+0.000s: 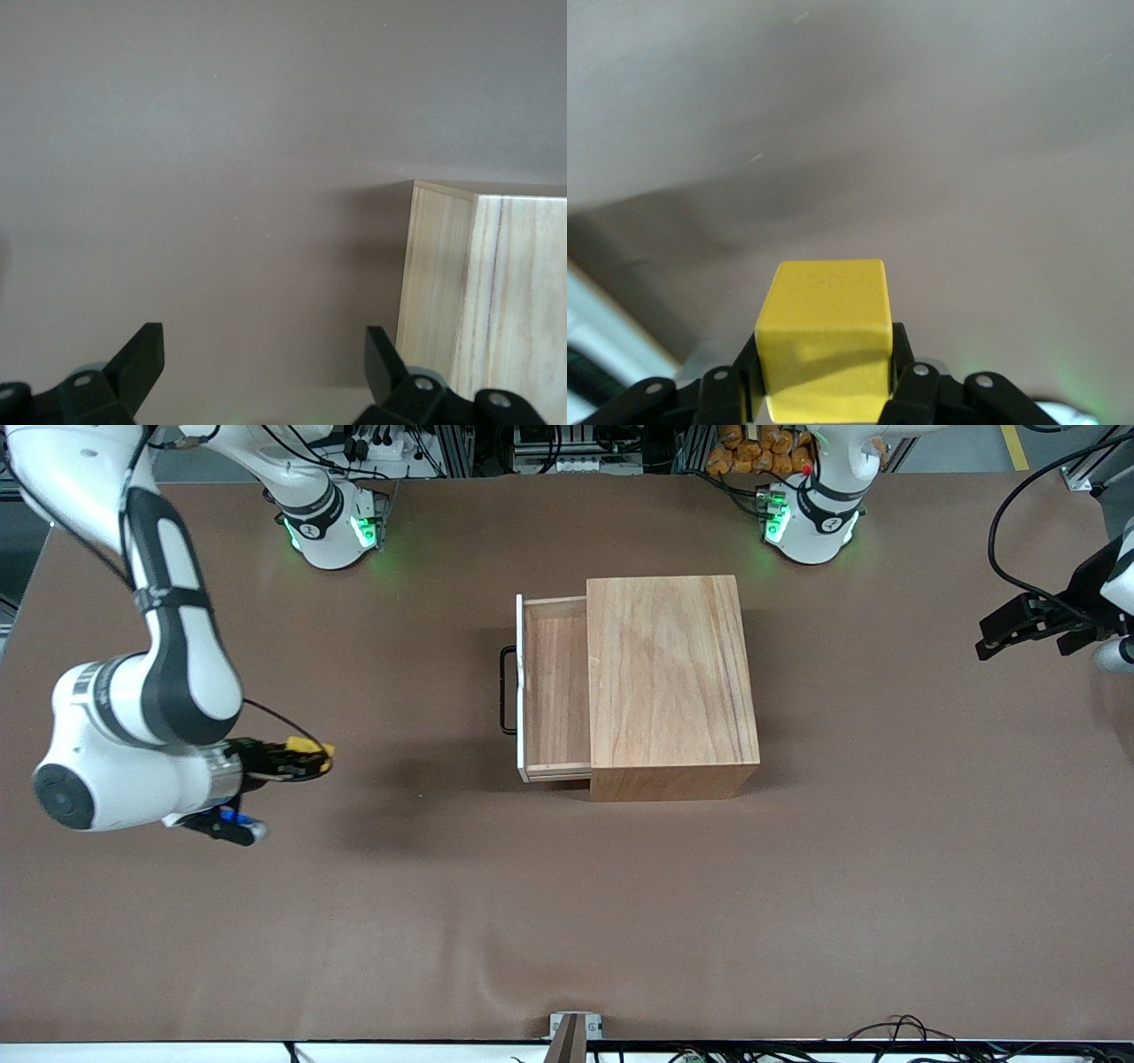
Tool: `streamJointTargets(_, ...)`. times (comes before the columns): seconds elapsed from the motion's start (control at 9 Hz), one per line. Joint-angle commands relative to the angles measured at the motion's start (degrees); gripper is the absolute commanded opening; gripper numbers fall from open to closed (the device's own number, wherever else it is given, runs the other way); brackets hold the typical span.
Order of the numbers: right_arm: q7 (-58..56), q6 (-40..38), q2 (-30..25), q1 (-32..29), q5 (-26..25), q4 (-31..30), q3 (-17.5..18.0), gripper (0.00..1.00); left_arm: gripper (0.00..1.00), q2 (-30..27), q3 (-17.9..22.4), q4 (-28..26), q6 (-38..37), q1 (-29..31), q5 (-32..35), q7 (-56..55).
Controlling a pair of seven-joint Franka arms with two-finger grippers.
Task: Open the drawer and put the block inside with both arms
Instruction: 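Carry the yellow cube with the right gripper over the open drawer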
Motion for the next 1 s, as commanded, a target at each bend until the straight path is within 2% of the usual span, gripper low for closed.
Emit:
streamJointTargets(0.0, 11.44, -0.89, -1.79, 11.72, 2.53, 1.56, -0.61, 0.00, 1.00, -0.13, -0.89, 1.16, -1.21, 1.35, -1.42, 0.08)
streamJointTargets(0.22, 16.03, 0.77, -1.80, 22.89, 6.14, 1.75, -0.87, 0.00, 1.00, -0.40, -0.80, 0.98, -2.95, 1.79, -1.60, 0.34)
streamJointTargets(0.33, 23.46, 7.40, -1.36, 27.73, 5.62, 1.22, -0.88, 0.00, 1.00, -0.31, -0.71, 0.98, -4.36, 2.05, -2.03, 0.86)
streamJointTargets(0.44, 26.14, 11.47, -0.05, 31.26, 5.27, 0.87, -0.88, 0.00, 1.00, -0.22, -0.71, 0.98, -4.37, 1.97, -2.04, 1.04)
streamJointTargets(0.67, 26.26, 14.40, 1.71, 33.04, 5.00, 0.87, -1.05, 0.00, 1.00, -0.05, -0.89, 0.02, -4.11, 2.05, -1.07, 1.13)
streamJointTargets(0.89, 26.17, 15.46, 3.20, 33.40, 2.47, 0.87, -1.05, 0.01, 1.00, -0.31, -0.98, -0.60, -2.71, 1.70, -0.81, 1.22)
